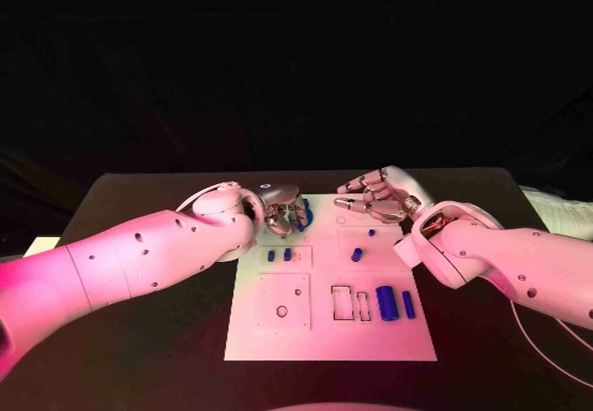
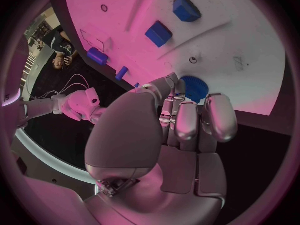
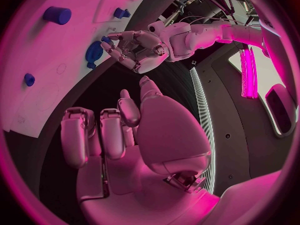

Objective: Assemble the parts on the task board

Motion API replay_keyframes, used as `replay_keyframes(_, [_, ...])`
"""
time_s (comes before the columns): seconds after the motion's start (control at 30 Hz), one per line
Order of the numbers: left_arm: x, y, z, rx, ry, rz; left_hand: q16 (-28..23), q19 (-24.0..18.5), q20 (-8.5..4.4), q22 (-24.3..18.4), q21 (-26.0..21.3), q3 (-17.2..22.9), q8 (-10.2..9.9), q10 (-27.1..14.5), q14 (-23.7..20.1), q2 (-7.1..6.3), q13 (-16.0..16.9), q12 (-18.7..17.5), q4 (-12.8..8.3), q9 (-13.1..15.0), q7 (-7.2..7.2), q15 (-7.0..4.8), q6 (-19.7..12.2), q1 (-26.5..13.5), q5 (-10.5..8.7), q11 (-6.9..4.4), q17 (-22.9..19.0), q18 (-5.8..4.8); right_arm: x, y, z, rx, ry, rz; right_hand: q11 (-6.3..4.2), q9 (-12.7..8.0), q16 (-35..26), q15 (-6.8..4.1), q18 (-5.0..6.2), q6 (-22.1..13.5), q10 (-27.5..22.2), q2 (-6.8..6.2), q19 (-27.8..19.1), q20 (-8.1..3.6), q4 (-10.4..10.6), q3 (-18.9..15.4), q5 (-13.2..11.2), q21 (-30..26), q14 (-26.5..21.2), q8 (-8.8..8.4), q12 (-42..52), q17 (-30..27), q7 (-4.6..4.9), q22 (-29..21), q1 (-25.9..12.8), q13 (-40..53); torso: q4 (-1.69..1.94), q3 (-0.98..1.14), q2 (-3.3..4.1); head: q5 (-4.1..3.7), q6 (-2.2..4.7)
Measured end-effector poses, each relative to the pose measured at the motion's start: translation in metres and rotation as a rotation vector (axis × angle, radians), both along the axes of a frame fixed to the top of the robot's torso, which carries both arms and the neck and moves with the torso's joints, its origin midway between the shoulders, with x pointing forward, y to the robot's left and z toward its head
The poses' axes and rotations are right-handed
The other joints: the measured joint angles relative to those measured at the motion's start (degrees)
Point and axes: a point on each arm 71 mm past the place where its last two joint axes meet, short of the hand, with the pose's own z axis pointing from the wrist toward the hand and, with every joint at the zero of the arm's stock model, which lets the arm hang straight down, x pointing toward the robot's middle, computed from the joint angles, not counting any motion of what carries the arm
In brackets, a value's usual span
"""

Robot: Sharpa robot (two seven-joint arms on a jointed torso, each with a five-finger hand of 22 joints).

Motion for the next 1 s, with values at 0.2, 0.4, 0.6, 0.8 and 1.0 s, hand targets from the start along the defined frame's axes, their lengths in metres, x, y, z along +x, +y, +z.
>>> replay_keyframes(0.2, [-0.004, 0.017, 0.010, -0.053, 0.008, 0.033, 0.0, 0.2, 0.17, 0.1, 0.0, 0.0, -0.1, 0.2, 0.0, -0.40, 0.0, -0.5, 0.0, 0.0, 0.01, 0.00, 0.0, -0.9, 0.00, 0.20, -0.3, 0.01, 0.000, -0.001, 0.000, -0.001, 0.001, -0.002, 0.00, 0.0, 0.0, 0.00, 0.00, 0.0, 0.0, 0.00, 0.0, 0.00, 0.0, 0.0, 0.0, 0.0, 0.0, 0.00, 0.0, 0.0, 0.00, 0.0, 0.0, 0.0, 0.13, 0.05, -0.09, 0.15, 0.21])
replay_keyframes(0.4, [-0.004, 0.035, 0.011, -0.066, 0.031, 0.077, 0.0, 0.2, 0.17, 0.1, 0.1, 0.0, -0.4, 0.4, 0.0, -0.48, 0.0, -0.8, 0.0, -0.2, -0.19, 0.00, 0.2, -1.4, -0.03, 0.00, -0.5, 0.02, 0.000, -0.001, -0.001, -0.001, 0.001, -0.003, 0.00, 0.0, 0.0, 0.00, 0.00, 0.0, 0.0, 0.00, 0.0, 0.00, 0.0, 0.0, 0.0, 0.0, 0.0, 0.00, 0.0, 0.0, 0.00, 0.0, 0.0, 0.0, 0.36, 0.09, -0.21, 0.09, 0.25])
replay_keyframes(0.6, [-0.003, 0.044, 0.007, -0.062, 0.066, 0.105, 0.0, 0.2, 0.17, 0.1, 0.2, 0.0, -0.4, 0.4, 0.0, -0.72, 0.0, -0.8, 0.0, -0.2, -0.19, 0.00, 0.2, -1.6, -0.03, 0.00, -0.7, 0.02, 0.000, -0.002, -0.001, -0.002, 0.002, -0.004, 0.00, 0.0, 0.0, 0.00, 0.00, 0.0, 0.0, 0.00, 0.0, 0.00, 0.0, 0.0, 0.0, 0.0, 0.0, 0.00, 0.0, 0.0, 0.00, 0.0, 0.0, 0.0, 0.40, 0.12, -0.23, 0.14, 0.25])
replay_keyframes(0.8, [-0.004, 0.047, -0.003, -0.054, 0.105, 0.120, 0.0, 0.2, 0.17, 0.1, 0.2, 0.0, -0.6, 0.4, 0.0, -0.49, 0.0, -1.1, 0.0, -0.3, -0.19, 0.00, 0.2, -1.9, -0.03, 0.00, -0.7, 0.04, 0.000, -0.002, -0.001, -0.002, 0.003, -0.004, 0.00, 0.0, 0.0, 0.00, 0.00, 0.0, 0.0, 0.00, 0.0, 0.00, 0.0, 0.0, 0.0, 0.0, 0.0, 0.00, 0.0, 0.0, 0.00, 0.0, 0.0, 0.0, 0.37, 0.11, -0.22, 0.23, 0.16])
replay_keyframes(1.0, [-0.005, 0.047, -0.008, -0.052, 0.125, 0.124, 0.0, 0.2, 0.17, 0.1, 0.2, 0.0, -0.7, 0.4, 0.0, -0.62, 0.0, -1.1, 0.0, -0.4, -0.19, 0.00, 0.2, -2.2, -0.03, -0.01, -0.9, 0.05, 0.000, -0.002, -0.001, -0.002, 0.003, -0.004, 0.00, 0.0, 0.0, 0.00, 0.00, 0.0, 0.0, 0.00, 0.0, 0.00, 0.0, 0.0, 0.0, 0.0, 0.0, 0.00, 0.0, 0.0, 0.00, 0.0, 0.0, 0.0, 0.32, 0.10, -0.20, 0.18, 0.07])
